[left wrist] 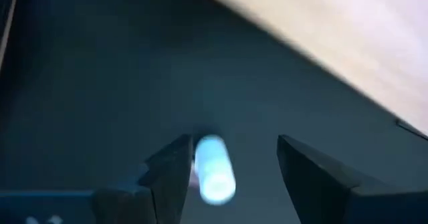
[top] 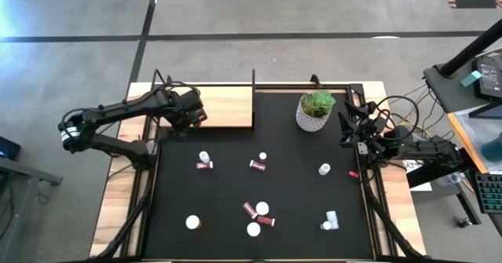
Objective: Pick and place medicine bottles onto shelf by color
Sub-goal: Put the top white pill bottle on the shelf
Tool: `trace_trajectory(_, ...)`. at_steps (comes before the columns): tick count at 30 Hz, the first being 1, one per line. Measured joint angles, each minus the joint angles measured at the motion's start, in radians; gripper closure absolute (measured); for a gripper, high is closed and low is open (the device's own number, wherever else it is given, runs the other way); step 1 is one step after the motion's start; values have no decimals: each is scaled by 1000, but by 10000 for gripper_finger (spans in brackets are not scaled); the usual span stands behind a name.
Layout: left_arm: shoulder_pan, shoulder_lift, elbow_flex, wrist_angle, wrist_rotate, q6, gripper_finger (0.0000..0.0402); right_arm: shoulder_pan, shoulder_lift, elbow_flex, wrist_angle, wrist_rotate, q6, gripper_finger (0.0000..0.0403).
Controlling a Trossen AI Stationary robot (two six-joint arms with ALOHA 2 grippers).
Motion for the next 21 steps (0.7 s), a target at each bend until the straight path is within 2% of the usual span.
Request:
trace_trajectory(6,-2,14,-2,2,102,-139,198,0,0,0,0,0,0,188)
trace_trajectory(14,-2,90,-5,-3,219,-89,198,0,0,0,0,0,0,188)
trace_trajectory(21,-2,161,0,44,275,-28,198,0,0,0,0,0,0,188)
